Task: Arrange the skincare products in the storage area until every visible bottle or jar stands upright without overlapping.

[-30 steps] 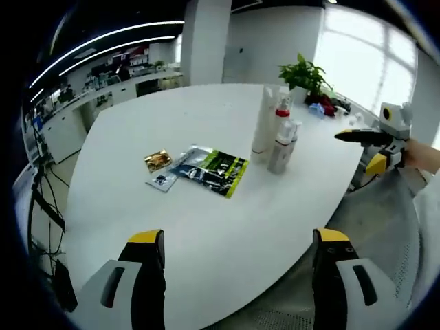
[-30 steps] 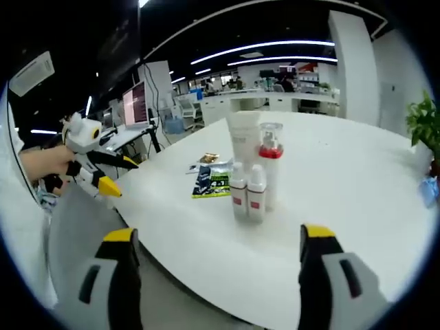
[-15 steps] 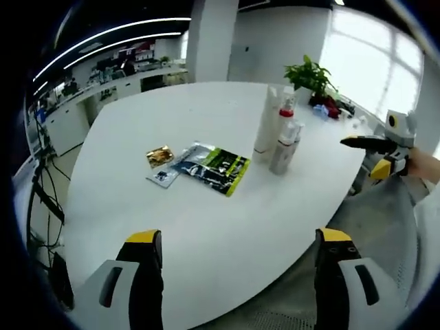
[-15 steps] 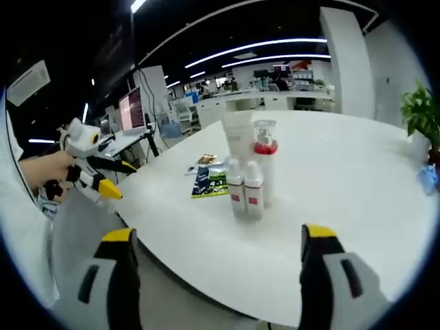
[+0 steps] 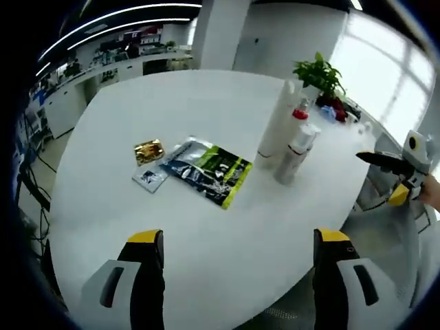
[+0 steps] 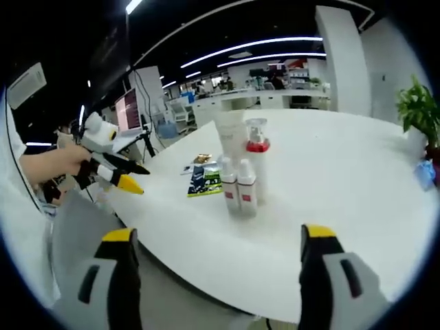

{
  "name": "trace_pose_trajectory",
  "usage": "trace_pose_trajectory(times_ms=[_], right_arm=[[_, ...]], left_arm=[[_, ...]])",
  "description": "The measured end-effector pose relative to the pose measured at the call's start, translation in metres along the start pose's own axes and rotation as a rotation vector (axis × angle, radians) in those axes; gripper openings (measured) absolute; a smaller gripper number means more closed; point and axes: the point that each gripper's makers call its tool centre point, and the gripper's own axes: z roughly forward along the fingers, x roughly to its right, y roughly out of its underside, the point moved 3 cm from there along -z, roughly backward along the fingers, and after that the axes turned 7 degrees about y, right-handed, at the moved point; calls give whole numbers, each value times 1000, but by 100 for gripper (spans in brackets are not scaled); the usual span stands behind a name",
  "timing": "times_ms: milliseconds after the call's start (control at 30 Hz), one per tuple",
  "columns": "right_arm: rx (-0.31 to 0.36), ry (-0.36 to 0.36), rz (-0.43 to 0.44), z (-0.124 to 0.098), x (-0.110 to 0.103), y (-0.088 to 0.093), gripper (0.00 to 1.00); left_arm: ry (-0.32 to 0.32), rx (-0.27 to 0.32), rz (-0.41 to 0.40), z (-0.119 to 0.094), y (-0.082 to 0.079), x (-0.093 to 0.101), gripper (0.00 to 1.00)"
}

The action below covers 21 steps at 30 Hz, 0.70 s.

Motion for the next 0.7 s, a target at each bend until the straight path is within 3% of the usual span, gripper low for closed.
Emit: trace_pose_trajectory(times_ms=[233,367,500,700], right_arm=[[-9,5,20,1,3,4,99],[-11,13,31,2,6,4,99],[-15,15,38,3,6,4,99],[-24,14,60,5,0,8,99]], left_arm=[[-31,-37,8,25,-18,-12,89],[-18,-64,-33,44,-26,-13,80],[-34,-86,-52,64,-35,-18,85],[-109,-45,-137,90,-54,-32,85]])
